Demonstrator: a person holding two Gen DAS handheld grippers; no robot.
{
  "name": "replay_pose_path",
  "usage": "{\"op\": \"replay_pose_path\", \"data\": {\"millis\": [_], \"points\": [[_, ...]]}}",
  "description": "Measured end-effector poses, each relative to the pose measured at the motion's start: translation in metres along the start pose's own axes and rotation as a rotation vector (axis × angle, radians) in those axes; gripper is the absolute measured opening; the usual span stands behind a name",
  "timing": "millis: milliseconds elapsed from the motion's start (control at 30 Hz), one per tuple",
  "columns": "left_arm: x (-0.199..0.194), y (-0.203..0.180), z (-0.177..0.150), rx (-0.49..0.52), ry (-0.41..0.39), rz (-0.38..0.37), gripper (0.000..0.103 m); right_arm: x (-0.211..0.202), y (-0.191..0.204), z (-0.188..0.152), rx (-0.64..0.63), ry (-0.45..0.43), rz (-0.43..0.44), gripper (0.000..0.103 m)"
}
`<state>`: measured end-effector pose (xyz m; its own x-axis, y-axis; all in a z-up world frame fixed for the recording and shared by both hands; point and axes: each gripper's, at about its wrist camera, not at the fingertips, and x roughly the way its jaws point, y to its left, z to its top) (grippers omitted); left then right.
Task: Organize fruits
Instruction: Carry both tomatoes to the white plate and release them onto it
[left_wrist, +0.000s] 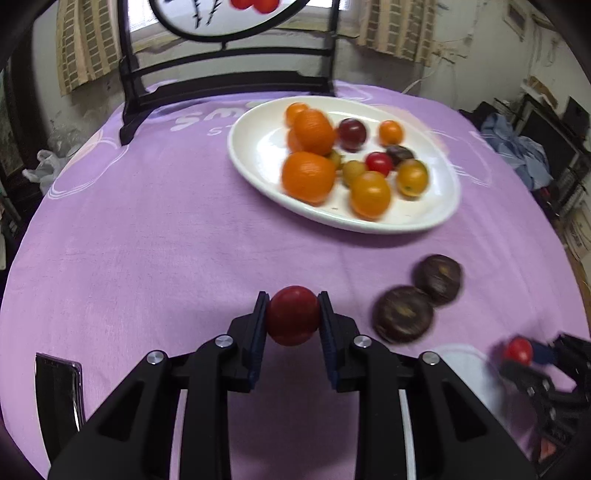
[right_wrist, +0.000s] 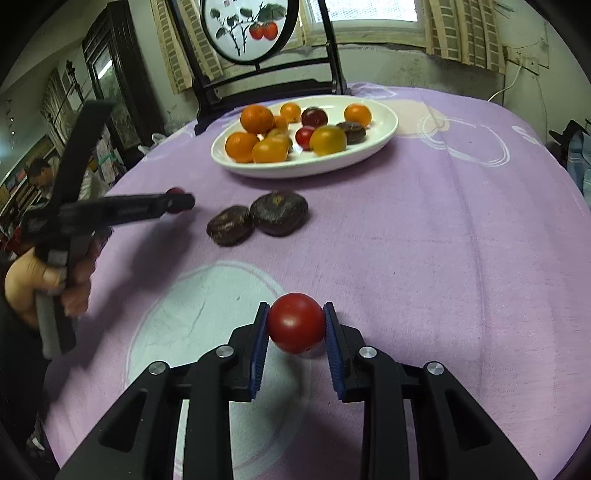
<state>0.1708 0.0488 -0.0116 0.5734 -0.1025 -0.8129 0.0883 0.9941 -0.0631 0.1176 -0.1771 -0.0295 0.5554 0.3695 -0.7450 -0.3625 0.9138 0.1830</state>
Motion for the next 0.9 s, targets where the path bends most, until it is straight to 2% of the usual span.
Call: {"op": "replay_pose_path", "data": {"millis": [167, 367, 533, 667, 800, 900], "points": [[-0.038, -0.025, 0.000, 0.079, -0.058, -0.050, 0.026, -0.019, 0.004, 0.018, -0.005, -0.075, 0.004, 0.030], [-0.054, -0.036, 0.025, 0.067, -0.107, -0.077, 0.026, -0.022, 0.012, 0.071, -0.072, -0.135, -0.016, 0.030], [-0.030, -0.034, 0.061, 0.035, -0.106, -0.083, 0.026, 0.005, 0.007, 0.116, -0.059, -0.144, -0.013, 0.030], [-0.002, -0.036, 0.092, 0.002, -0.095, -0.100, 0.026, 0.043, -0.004, 0.149, -0.014, -0.125, -0.026, 0.030], [0.023, -0.039, 0.118, -0.020, -0.089, -0.081, 0.026, 0.069, -0.015, 0.168, 0.031, -0.120, -0.038, 0.030], [0.039, -0.033, 0.131, -0.073, -0.076, -0.087, 0.028, 0.086, -0.029, 0.178, 0.088, -0.102, -0.008, 0.031]]}}
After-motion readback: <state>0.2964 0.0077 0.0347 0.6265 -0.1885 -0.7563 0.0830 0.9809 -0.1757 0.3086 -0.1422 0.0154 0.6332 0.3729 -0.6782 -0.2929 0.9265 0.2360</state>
